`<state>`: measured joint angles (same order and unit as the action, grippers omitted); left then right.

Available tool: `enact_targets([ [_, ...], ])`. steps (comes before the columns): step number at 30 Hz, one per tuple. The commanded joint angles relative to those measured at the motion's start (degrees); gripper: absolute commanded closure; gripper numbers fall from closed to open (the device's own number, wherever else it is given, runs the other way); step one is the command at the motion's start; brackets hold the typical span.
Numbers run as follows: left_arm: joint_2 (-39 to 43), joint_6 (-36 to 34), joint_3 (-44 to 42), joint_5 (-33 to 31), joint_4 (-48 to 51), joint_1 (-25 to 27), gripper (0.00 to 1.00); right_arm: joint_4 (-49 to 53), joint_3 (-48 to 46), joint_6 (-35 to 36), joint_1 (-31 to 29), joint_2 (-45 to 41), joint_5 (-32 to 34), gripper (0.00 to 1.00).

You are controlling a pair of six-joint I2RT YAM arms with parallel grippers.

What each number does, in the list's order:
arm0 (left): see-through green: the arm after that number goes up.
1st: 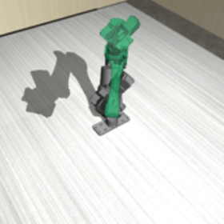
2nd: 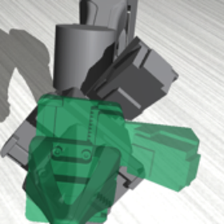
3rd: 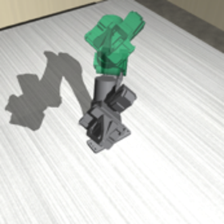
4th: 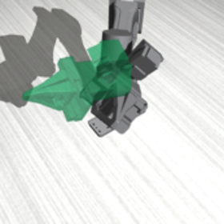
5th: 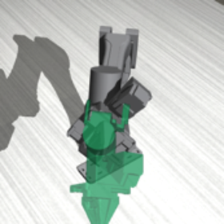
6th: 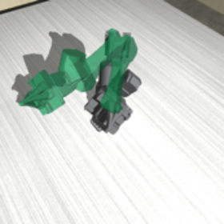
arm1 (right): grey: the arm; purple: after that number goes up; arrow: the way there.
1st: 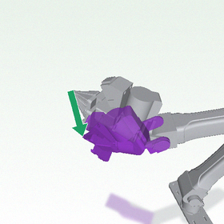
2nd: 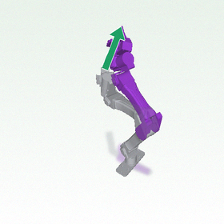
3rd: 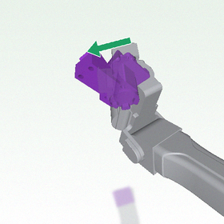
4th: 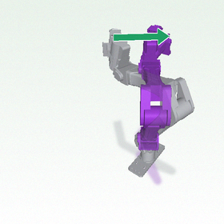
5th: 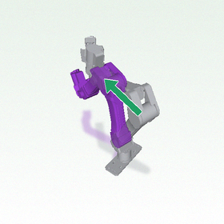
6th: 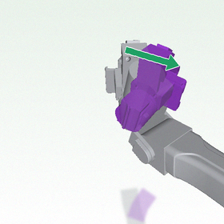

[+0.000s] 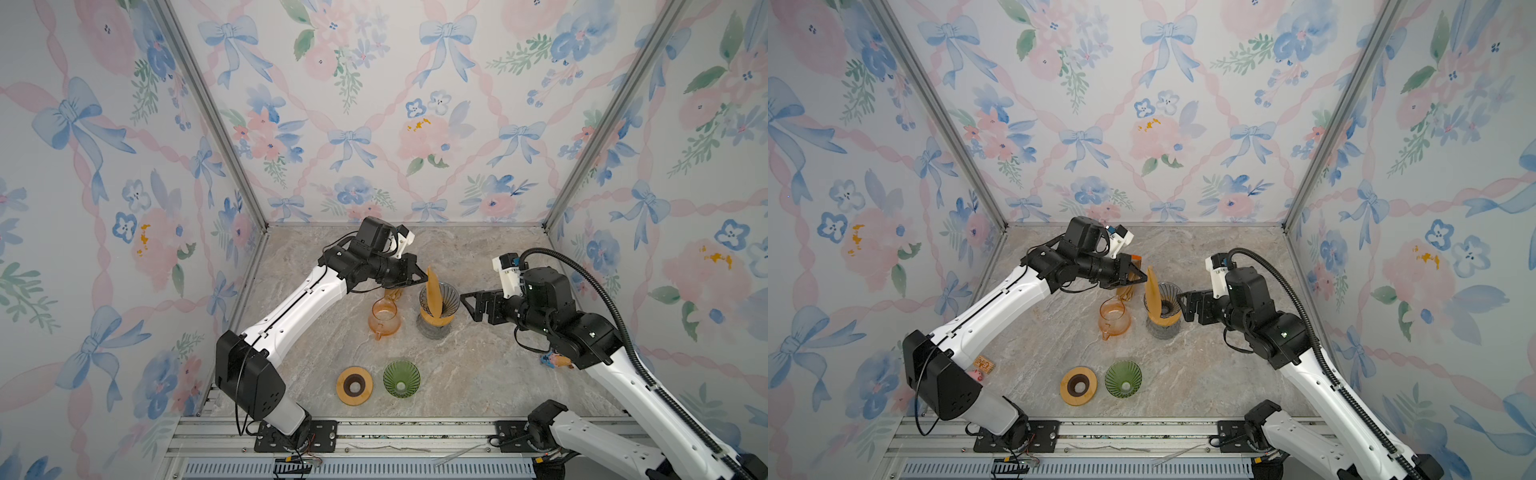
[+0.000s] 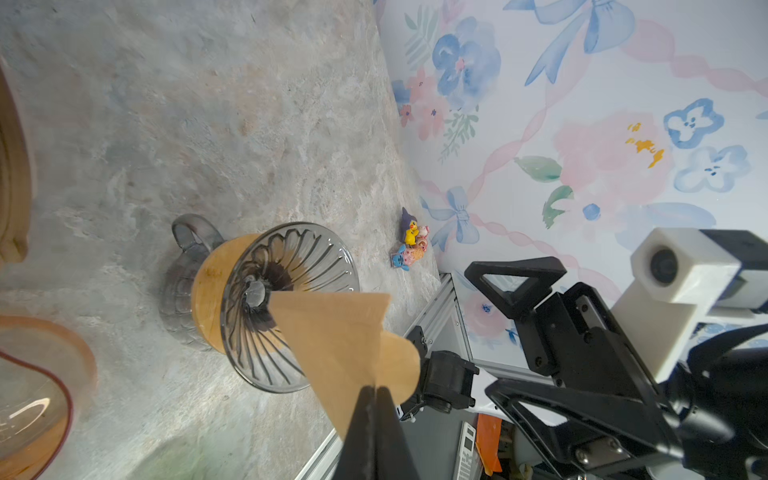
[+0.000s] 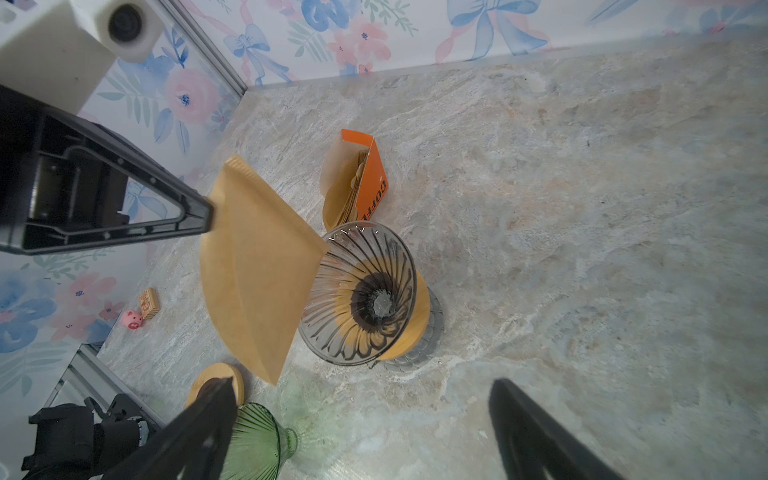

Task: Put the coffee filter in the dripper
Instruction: 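Carry the paper filter over the glass dripper with the left gripper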

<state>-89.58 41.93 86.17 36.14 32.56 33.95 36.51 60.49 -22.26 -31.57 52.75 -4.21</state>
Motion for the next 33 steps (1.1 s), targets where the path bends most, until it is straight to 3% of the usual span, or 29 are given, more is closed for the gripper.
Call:
enact_targets([
  [1,-0.57,2.57,-2.08,2.62,-5.59,0.24,1.0,1.81,2.01,0.03,-0.18,-0.64,0.68,0.04],
  [24,-6.64,4.25,-3.26,4.74,-9.88,0.25,0.96,3.08,3.76,0.86,-0.24,1.49,0.97,0.04],
  [33,-6.79,3.87,-3.89,3.33,-9.79,-1.12,0.82,2.94,3.99,1.51,-0.34,1.39,0.51,0.04],
])
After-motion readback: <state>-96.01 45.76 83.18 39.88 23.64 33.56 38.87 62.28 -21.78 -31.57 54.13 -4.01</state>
